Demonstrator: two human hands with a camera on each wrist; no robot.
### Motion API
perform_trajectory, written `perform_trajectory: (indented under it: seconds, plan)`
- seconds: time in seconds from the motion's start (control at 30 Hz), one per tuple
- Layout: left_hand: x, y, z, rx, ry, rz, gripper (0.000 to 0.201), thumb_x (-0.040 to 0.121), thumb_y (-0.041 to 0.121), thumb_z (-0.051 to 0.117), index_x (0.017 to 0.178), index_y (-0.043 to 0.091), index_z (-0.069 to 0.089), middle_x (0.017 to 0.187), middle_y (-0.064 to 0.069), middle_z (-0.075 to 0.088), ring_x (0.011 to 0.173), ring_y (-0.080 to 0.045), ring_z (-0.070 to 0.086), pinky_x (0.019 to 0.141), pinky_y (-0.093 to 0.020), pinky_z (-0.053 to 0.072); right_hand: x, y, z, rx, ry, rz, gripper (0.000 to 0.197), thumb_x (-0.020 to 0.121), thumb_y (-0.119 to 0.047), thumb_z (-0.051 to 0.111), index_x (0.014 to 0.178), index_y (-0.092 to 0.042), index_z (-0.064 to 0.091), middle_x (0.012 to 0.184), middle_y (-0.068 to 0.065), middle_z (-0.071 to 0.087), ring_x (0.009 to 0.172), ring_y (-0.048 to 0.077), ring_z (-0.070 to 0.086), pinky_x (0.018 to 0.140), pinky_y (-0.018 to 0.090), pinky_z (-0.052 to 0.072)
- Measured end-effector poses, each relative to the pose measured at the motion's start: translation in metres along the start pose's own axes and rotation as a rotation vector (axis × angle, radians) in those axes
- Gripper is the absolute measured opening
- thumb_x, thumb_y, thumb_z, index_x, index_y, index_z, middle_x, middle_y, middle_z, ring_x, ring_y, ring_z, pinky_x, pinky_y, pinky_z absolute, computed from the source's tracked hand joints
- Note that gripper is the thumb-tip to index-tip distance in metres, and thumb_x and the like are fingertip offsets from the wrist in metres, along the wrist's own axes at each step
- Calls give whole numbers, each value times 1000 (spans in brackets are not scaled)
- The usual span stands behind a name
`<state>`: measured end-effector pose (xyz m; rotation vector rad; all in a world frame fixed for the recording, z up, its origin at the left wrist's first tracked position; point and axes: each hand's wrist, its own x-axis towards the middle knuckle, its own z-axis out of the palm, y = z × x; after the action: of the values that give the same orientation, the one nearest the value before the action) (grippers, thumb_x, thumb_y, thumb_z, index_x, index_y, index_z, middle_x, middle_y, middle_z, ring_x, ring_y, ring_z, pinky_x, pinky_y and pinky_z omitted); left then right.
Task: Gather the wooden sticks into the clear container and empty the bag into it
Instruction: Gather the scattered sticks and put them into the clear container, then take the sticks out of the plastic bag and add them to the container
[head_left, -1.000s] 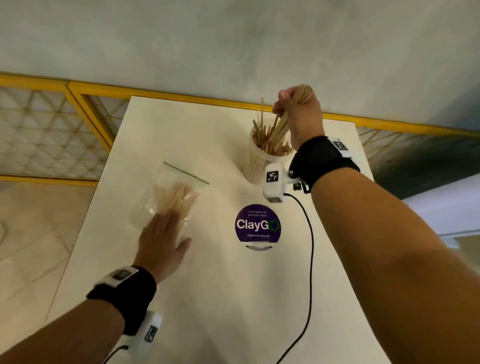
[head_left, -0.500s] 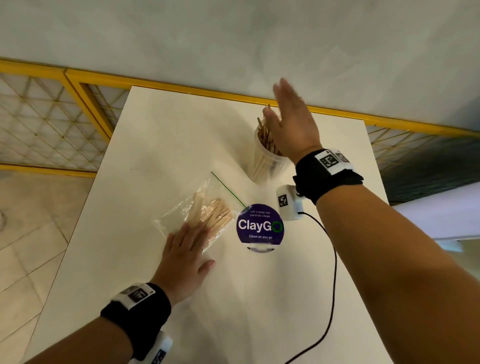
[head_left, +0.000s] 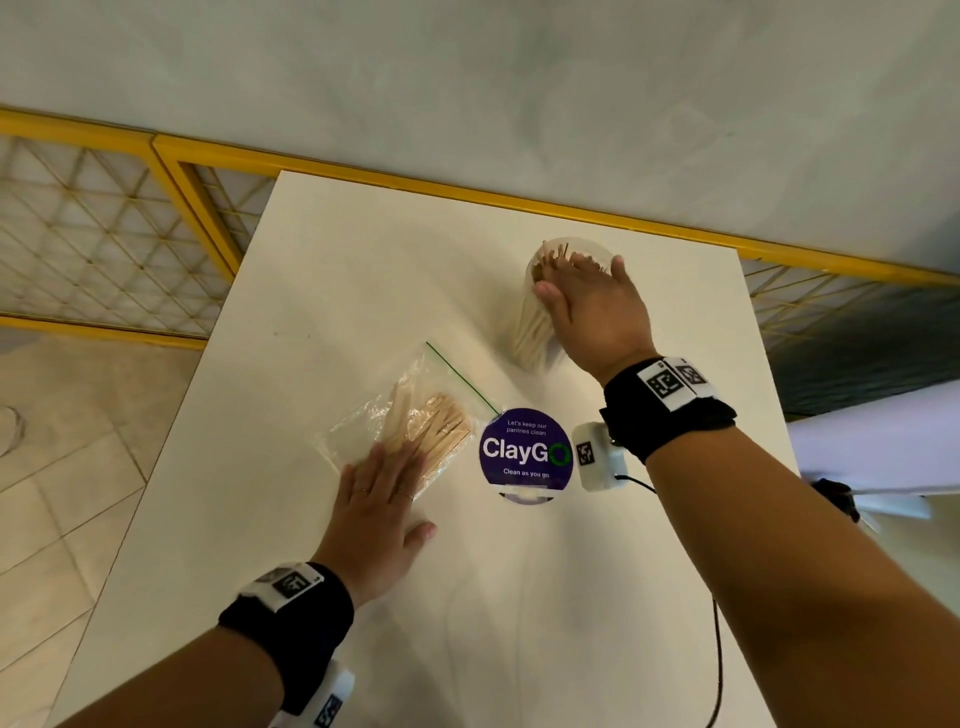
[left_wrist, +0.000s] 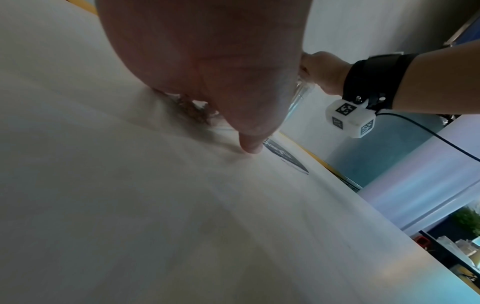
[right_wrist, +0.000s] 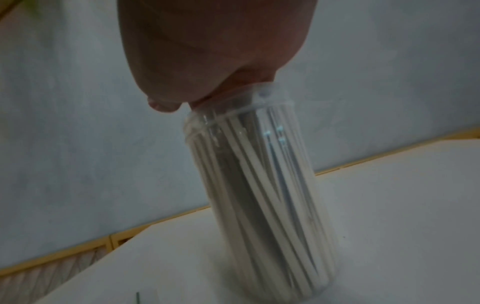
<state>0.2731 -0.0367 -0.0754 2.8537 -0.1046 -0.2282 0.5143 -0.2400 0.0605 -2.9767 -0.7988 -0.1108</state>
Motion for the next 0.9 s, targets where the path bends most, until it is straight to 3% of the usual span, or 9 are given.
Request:
perform_trajectory:
  seconds: [0.2,0.4,0.47,0.57,0.63,0.67,0.7,0.8,0.9]
  plan:
    - [0,1,-2,10,8,11,79,76,57,42,143,16,35,148,-7,41,134,-38,38,105,-44,16,4,1,-10,146,230,41,49,100,-41,30,118,-13,65,124,9,65,122,32,53,104,44,36]
    - [-4,-2,-5,-11,13,32,74,77,56,42,140,18,35,146,-5,42,134,-36,38,109,-50,26,1,-5,-2,51,-96,65,62,100,-50,25,147,-10,30,158,10,26,147,29,19,118,44,15]
    - [-7,-8,-9,-75,20,89,63,80,54,44,133,20,42,140,-2,48,133,-34,40,105,-56,34,0,-4,-4,56,-147,48,66,98,-54,21,145,-10,34,157,11,28,146,30,20,116,45,18]
    - [-12,-22,-15,-86,35,192,45,89,52,41,111,16,57,122,-5,57,124,-31,50,99,-58,37,-13,-5,-19,124,185,-1,55,96,-47,32,129,-10,56,141,13,51,133,34,41,108,44,31]
    - [-16,-28,-23,4,46,162,41,87,47,43,100,13,63,113,-9,61,119,-32,54,101,-59,35,-37,-10,-24,328,492,77,38,96,-36,45,116,-9,65,120,13,64,110,27,56,94,31,41]
    - [-16,-26,-29,12,66,133,37,84,43,46,96,12,63,109,-9,61,118,-33,54,100,-55,36,-53,-14,-24,465,503,158,32,95,-32,47,109,-10,66,109,11,66,97,19,57,85,22,43]
    - [-19,-22,-32,-8,88,115,32,81,39,49,92,11,63,104,-9,61,113,-34,56,96,-50,40,-72,-22,-21,619,397,281,27,95,-32,48,102,-13,66,101,9,67,87,14,56,77,19,44]
    - [-16,7,-38,-167,110,153,25,80,29,55,94,9,60,97,-9,58,91,-31,59,80,-38,48,-126,-44,19,813,-188,591,23,92,-33,50,87,-15,63,92,7,69,84,25,65,75,36,52]
    - [-5,49,-33,-310,-22,92,42,84,36,61,117,10,57,113,-8,58,104,-27,56,90,-34,43,-170,-68,57,966,-451,637,23,95,-21,47,88,-9,65,89,18,71,76,29,66,77,44,54]
